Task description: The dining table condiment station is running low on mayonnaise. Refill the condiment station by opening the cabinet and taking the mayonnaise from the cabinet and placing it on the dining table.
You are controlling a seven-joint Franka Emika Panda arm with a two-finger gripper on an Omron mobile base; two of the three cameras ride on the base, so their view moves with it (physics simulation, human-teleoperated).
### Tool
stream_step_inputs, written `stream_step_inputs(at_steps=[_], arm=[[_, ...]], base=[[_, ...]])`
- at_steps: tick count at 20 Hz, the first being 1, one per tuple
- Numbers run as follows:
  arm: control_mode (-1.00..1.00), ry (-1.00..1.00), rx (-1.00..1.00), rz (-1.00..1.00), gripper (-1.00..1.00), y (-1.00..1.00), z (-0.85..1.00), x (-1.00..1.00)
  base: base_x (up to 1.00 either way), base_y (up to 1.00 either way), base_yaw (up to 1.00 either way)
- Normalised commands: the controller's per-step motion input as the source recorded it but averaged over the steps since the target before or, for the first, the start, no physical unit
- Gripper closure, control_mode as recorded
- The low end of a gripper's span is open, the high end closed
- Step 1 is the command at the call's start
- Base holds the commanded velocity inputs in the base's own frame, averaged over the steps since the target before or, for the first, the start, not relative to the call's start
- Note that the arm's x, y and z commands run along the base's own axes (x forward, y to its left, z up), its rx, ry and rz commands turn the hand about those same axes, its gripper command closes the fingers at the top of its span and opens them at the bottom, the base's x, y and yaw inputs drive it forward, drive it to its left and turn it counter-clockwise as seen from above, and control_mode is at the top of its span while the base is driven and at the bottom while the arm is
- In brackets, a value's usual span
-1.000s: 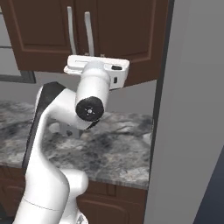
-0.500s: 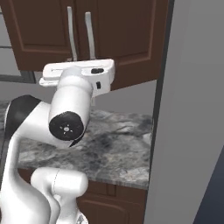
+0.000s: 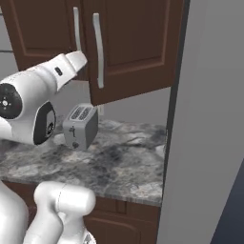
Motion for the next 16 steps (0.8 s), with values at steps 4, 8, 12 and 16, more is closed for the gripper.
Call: stream_step_inputs(at_steps=[4, 8, 12, 16], arm=[[-1.0, 0.24, -0.4, -0.51, -1.0, 0.27, -0.43, 0.53], [-1.0, 0.34, -0.28, -0.51, -1.0, 0.09, -0.43, 0.88], [-1.0, 0.35, -0.18, -0.37, -1.0, -0.04, -0.5, 1.0], [-1.0, 0.25, -0.06, -0.16, -1.0, -0.45, -0.57, 0.99]], base=[[0.0, 0.0, 0.0], [0.0, 0.0, 0.0], [0.0, 0.0, 0.0], [0.0, 0.0, 0.0]])
